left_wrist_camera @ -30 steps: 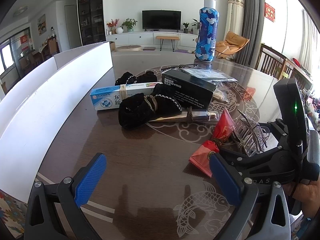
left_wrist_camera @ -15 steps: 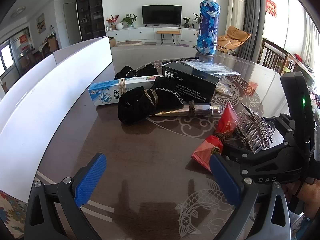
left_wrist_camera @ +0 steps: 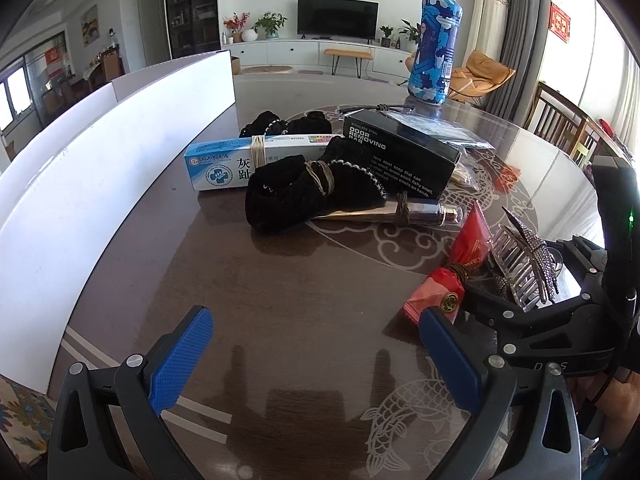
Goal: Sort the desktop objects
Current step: 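Move the right tool toward the rhinestone bow hair clip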
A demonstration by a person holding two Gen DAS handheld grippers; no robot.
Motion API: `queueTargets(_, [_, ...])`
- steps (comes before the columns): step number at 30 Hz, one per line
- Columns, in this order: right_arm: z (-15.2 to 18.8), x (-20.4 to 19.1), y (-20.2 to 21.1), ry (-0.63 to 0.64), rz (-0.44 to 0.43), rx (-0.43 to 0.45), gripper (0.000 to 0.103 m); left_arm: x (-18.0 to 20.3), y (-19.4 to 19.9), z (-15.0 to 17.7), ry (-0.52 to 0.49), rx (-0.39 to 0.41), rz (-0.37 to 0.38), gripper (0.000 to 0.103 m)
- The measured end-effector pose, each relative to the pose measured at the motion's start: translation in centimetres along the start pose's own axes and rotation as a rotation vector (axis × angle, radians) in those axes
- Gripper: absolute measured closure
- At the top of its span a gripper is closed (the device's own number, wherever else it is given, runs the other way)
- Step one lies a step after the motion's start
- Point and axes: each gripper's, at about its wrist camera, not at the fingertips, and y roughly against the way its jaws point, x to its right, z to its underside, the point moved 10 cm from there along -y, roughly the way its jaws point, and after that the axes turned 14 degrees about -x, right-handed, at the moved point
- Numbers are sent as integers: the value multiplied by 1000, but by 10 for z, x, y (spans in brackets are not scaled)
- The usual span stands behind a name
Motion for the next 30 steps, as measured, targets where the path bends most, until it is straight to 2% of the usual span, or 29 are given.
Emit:
queueTargets(8, [0, 0, 0, -2, 0, 0, 0, 3, -5, 1, -15, -21, -20, 0])
queueTargets(30, [0, 1, 0, -6, 1, 1, 0, -3, -9, 1, 12, -40, -3, 0])
